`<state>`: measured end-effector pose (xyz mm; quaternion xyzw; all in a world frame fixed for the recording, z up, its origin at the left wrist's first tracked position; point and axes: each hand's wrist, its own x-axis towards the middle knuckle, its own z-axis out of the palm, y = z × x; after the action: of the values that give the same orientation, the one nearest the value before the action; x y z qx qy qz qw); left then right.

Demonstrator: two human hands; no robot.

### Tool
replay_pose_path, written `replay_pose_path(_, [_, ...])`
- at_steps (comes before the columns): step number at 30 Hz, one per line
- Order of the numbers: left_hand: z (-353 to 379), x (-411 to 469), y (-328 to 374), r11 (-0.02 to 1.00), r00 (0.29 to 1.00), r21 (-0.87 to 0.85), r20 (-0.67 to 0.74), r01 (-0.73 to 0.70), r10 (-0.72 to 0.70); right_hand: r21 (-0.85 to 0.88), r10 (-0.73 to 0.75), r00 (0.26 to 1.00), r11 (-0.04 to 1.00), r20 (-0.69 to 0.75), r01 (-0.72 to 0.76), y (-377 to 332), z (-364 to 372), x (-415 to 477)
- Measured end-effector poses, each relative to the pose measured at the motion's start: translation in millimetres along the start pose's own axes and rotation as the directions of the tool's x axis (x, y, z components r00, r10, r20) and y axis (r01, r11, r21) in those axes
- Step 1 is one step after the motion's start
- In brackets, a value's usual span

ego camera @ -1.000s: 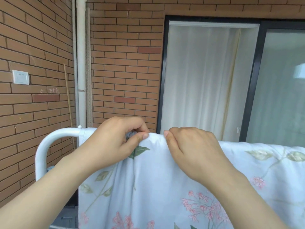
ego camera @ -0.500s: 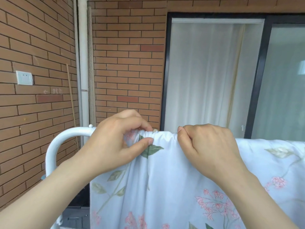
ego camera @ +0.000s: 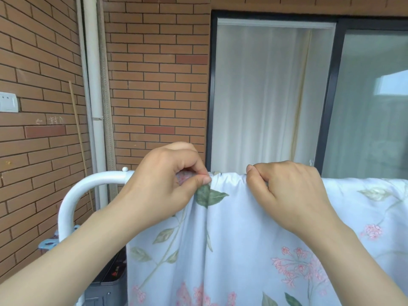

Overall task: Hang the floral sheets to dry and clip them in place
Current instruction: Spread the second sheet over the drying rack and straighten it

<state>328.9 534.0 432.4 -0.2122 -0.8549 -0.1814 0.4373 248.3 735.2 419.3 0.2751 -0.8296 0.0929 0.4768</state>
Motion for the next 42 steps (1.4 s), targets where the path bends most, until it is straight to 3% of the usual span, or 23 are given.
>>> replay_pose_path(11, [-18.2,-7.9,-8.8,0.997,0.999,0.071,0.03,-0.03,0.027,0.016,-0.001,1.0,1.0,0.018,0.001,-7.9,-2.4,-1.4])
replay_pose_path(17, [-30.4,-9.5,-19.1,0.994,0.992,0.097,0.109,0.046,-0.057,0.006,0.016,0.999,1.0,0.03,-0.016,-0.7,-5.2,-4.0])
replay_pose_path(26, [-25.9,-6.2,-12.8,0.994,0.995,-0.057,0.031,0.093,-0.091,-0.005,0.022,0.999,1.0,0.041,-0.022,-1.1,-4.6,-4.2])
replay_pose_path(36, [-38.6,-19.1,-26.6,0.991,0.998,0.124,-0.026,0.051,-0.048,0.013,0.024,0.998,1.0,0.065,-0.025,-4.0,-7.5,-3.1])
replay_pose_path(42, [-50.2,-20.4,-26.5,0.986,0.998,0.161,0.036,0.043,-0.05,0.007,0.031,0.998,0.999,0.061,-0.031,-6.3,-5.6,-2.3])
